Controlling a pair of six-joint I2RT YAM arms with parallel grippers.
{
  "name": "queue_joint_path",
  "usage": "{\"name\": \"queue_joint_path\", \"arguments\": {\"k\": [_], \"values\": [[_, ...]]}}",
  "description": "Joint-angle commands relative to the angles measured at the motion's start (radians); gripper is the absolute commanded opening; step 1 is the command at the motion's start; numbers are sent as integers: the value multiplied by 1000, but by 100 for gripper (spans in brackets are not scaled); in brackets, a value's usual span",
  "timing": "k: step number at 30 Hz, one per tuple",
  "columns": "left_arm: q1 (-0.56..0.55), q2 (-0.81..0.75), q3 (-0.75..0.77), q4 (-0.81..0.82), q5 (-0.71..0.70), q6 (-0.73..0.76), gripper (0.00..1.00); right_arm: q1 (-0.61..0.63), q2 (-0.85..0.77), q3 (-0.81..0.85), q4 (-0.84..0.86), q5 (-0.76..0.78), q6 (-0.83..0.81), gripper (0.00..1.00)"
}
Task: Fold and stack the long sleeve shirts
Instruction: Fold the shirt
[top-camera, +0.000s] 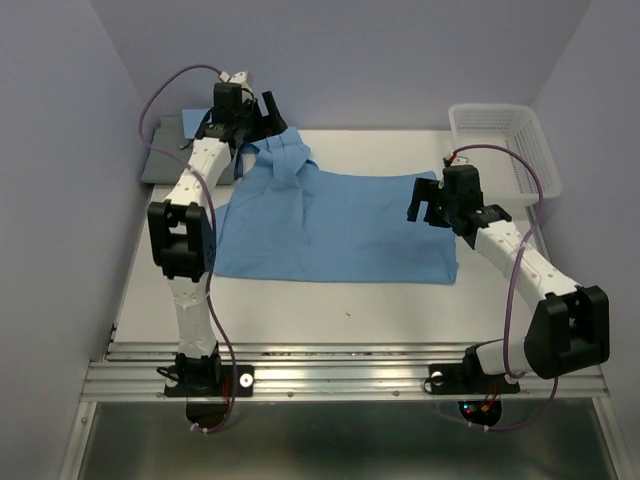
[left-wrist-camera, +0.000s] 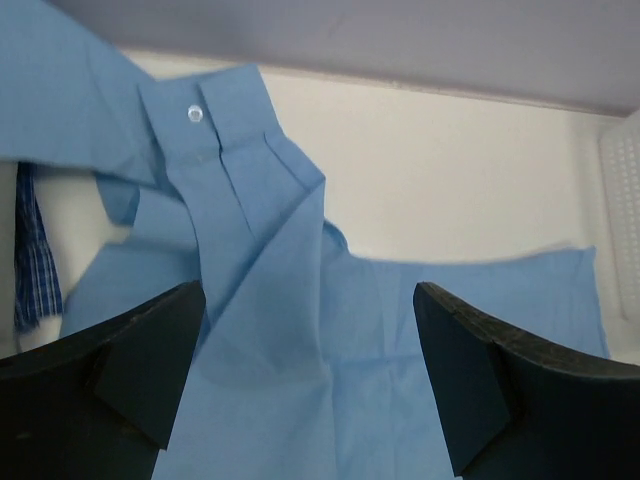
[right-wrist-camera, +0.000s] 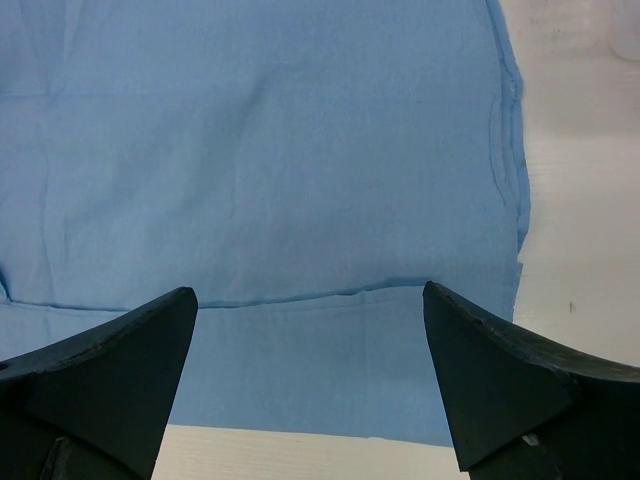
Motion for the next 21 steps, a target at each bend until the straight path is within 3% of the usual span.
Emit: {"name": "queue_joint_path", "arguments": {"k": [1,2,5,14,21], "values": [[-4,182,346,-68,-55,144,99,7,-7,20,8,30,-18,100],[-6,284,479,-62,-57,155,99,7,2,20,7,27,-14,100],[-9,439,624,-1,-115,164,99,7,24,21,-2,42,-17,100],[-3,561,592,212,-175,104,99,7,56,37,-68,120,-23,100],[0,687,663,290,-181,40,99,7,44,23,-82,166,-30,100]]}}
